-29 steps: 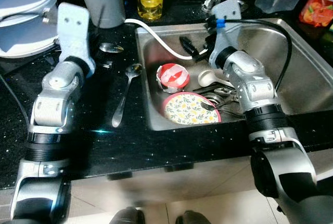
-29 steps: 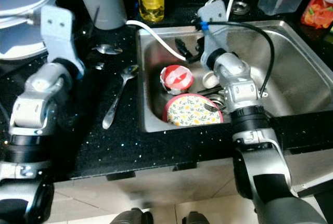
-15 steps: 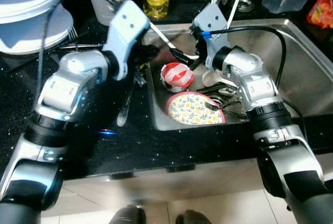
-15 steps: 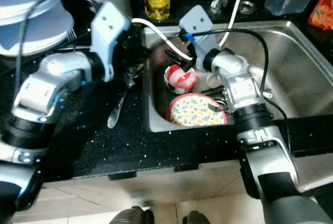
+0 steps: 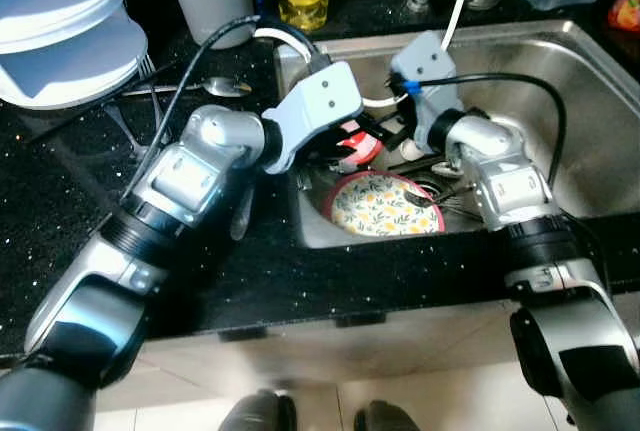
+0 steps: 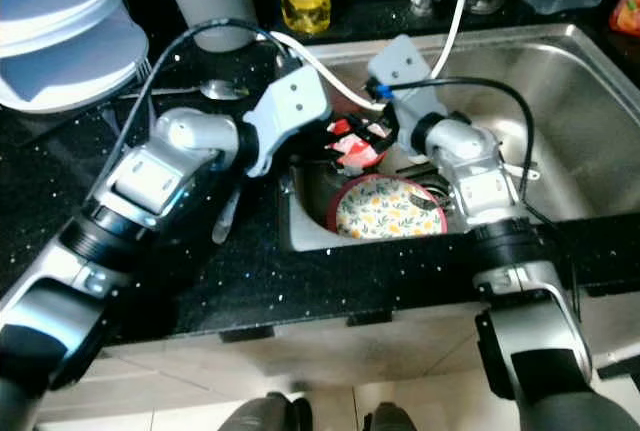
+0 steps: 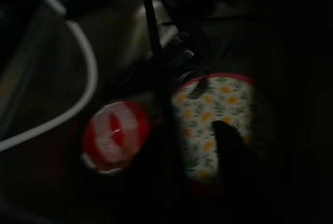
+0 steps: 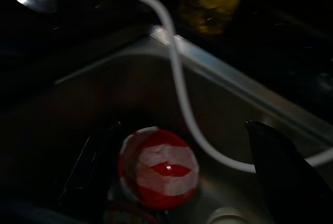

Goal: Kitchen organization

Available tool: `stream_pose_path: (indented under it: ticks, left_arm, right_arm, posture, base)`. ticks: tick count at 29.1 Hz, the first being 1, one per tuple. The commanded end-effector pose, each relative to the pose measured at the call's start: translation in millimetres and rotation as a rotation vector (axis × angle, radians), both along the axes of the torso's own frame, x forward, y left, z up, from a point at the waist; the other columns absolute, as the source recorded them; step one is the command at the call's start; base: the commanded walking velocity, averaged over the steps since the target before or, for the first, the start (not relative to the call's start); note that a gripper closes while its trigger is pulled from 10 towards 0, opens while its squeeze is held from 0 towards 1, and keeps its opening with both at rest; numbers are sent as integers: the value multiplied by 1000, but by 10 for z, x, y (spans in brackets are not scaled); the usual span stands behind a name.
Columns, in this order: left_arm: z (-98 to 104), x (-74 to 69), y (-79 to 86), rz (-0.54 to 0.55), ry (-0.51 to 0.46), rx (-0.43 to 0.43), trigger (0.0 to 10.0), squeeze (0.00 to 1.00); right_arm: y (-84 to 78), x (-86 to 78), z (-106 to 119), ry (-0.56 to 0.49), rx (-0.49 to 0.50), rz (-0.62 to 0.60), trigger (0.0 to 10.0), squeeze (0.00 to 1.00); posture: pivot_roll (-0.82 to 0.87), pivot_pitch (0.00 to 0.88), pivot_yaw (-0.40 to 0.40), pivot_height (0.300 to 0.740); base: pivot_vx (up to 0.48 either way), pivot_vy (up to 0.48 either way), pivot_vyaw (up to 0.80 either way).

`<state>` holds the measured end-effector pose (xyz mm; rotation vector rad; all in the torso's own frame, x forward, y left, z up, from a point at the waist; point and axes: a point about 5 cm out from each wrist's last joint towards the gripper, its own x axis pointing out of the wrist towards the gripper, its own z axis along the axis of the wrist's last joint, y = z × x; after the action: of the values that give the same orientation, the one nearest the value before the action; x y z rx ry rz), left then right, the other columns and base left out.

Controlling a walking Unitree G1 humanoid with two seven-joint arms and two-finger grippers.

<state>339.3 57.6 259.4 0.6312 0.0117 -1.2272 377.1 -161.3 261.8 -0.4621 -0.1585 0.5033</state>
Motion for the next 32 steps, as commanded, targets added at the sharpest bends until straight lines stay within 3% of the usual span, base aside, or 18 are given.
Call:
stream_pose_path:
  ticks: [1, 7, 8, 10, 11, 12, 16, 17, 18, 19, 20, 23, 24, 25, 26, 30, 31, 32]
  left_arm:
    - [-50, -66, -71, -89, 71, -23, 10000, 1000]
    - [202, -80, -60, -161, 84, -174, 10000, 1000]
    - [252, -71, -42, -158, 88, -210, 10000, 784]
    - [252, -71, -42, -158, 88, -210, 10000, 784]
    - [276, -63, -34, -157, 91, -231, 10000, 251]
    - [319, -70, -19, -156, 87, -257, 10000, 0]
    - [466, -30, 88, -97, 58, -332, 10000, 0]
    - [528, 10, 193, -48, 46, -358, 10000, 345]
    - [528, 10, 193, -48, 46, -358, 10000, 345]
    - [580, 46, 343, 18, 7, -364, 10000, 596]
    - [593, 79, 530, 106, -64, -308, 10000, 0]
    - [585, 101, 693, 181, -133, -232, 10000, 0]
    - [566, 137, 904, 296, -183, -145, 10000, 0]
    - [566, 137, 904, 296, -183, -145, 10000, 0]
    - [566, 154, 1090, 395, -209, -101, 10000, 0]
    - [583, 127, 1241, 455, -211, -105, 10000, 0]
    - [604, 81, 1423, 534, -210, -114, 10000, 0]
    - [604, 81, 1423, 534, -210, -114, 10000, 0]
  right_arm:
    - [-76, -28, 4, -4, -1, -32, 10000, 0]
    - [-117, -30, 60, -22, 1, -51, 10000, 0]
    - [-115, -24, 68, -25, 3, -52, 10000, 0]
    - [-115, -24, 68, -25, 3, -52, 10000, 0]
    - [-116, -22, 72, -27, 4, -54, 10000, 0]
    - [-108, -10, 84, -30, 13, -60, 10000, 0]
    - [-70, 17, 126, -41, 39, -64, 10000, 0]
    - [-40, 27, 148, -48, 48, -57, 10000, 0]
    - [-40, 27, 148, -48, 48, -57, 10000, 0]
    - [2, 37, 173, -55, 57, -48, 10000, 0]
    - [46, 44, 195, -62, 65, -35, 10000, 0]
    - [80, 47, 208, -66, 70, -24, 10000, 0]
    - [108, 46, 215, -68, 72, -11, 10000, 0]
    - [108, 46, 215, -68, 72, -11, 10000, 0]
    - [124, 46, 216, -68, 73, -2, 10000, 0]
    - [133, 50, 212, -66, 74, 3, 10000, 0]
    - [151, 58, 210, -64, 78, 8, 10000, 0]
    - [151, 58, 210, -64, 78, 8, 10000, 0]
  posture:
    - [1, 114, 129, 740]
    - [-5, 97, 125, 740]
    - [11, 90, 114, 740]
    - [11, 90, 114, 740]
    - [13, 89, 111, 740]
    - [21, 87, 99, 740]
    - [39, 87, 84, 740]
    - [47, 87, 77, 740]
    - [47, 87, 77, 740]
    - [53, 89, 73, 740]
    - [62, 91, 69, 740]
    - [62, 91, 69, 740]
    - [71, 96, 61, 740]
    - [71, 96, 61, 740]
    - [80, 97, 53, 740]
    - [89, 99, 47, 740]
    - [101, 100, 42, 740]
    - [101, 100, 42, 740]
  base:
    - [0, 0, 0]
    - [0, 0, 0]
    - [0, 0, 0]
    - [0, 0, 0]
    - [0, 0, 0]
    - [0, 0, 0]
    - [0, 0, 0]
    - [0, 0, 0]
    - [0, 0, 0]
    - [0, 0, 0]
    - [0, 0, 0]
    - [0, 0, 0]
    - [0, 0, 0]
    - [0, 0, 0]
    - [0, 0, 0]
    - [0, 0, 0]
    - [0, 0, 0]
    - [0, 0, 0]
